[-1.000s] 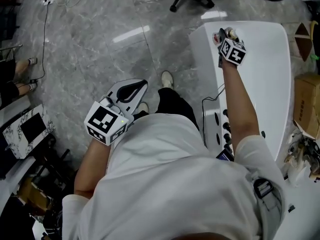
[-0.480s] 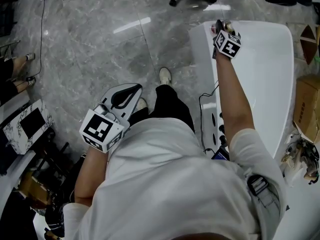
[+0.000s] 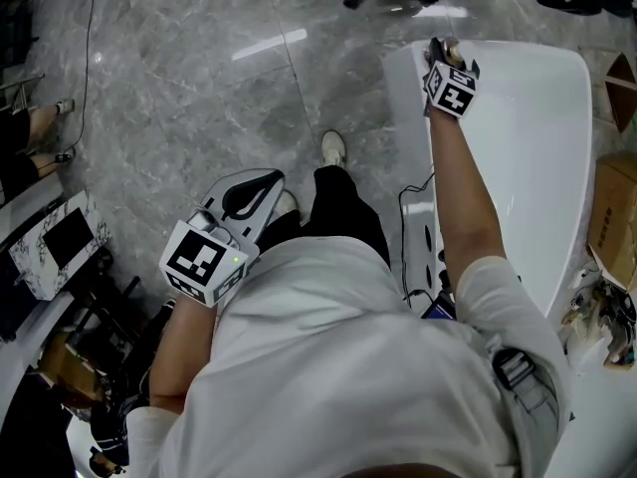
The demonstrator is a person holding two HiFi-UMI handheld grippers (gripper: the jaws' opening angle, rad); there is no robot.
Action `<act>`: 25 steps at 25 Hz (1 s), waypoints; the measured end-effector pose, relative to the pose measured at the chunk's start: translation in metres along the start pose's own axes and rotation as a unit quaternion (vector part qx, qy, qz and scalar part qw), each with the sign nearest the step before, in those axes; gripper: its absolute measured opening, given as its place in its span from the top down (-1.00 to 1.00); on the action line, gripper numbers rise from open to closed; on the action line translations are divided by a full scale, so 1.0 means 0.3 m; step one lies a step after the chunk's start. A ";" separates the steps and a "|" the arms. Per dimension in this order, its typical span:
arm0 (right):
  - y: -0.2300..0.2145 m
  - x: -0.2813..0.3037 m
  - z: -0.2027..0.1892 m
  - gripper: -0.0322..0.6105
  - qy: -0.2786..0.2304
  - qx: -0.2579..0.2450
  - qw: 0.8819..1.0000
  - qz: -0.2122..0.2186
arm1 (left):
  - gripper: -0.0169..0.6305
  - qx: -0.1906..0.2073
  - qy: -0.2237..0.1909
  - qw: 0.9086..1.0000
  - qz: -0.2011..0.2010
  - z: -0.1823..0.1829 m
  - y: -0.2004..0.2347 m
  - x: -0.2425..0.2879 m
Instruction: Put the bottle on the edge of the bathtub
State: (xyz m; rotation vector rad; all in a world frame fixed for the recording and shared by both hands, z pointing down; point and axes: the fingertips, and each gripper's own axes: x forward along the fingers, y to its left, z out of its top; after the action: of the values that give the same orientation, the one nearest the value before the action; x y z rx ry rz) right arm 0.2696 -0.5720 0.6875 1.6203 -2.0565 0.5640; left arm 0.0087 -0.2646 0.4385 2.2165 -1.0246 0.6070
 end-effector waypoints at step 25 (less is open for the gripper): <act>-0.008 -0.138 0.031 -0.05 -0.014 0.019 1.000 -0.010 | 0.89 0.026 -0.039 0.998 -0.030 -0.010 -0.037 -0.100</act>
State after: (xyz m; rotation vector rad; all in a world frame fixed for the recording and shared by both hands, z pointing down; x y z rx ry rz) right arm 0.2794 -0.5453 0.6558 1.6763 -2.0596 0.5802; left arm -0.0007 -0.2416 0.4183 2.3241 -0.9885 0.5306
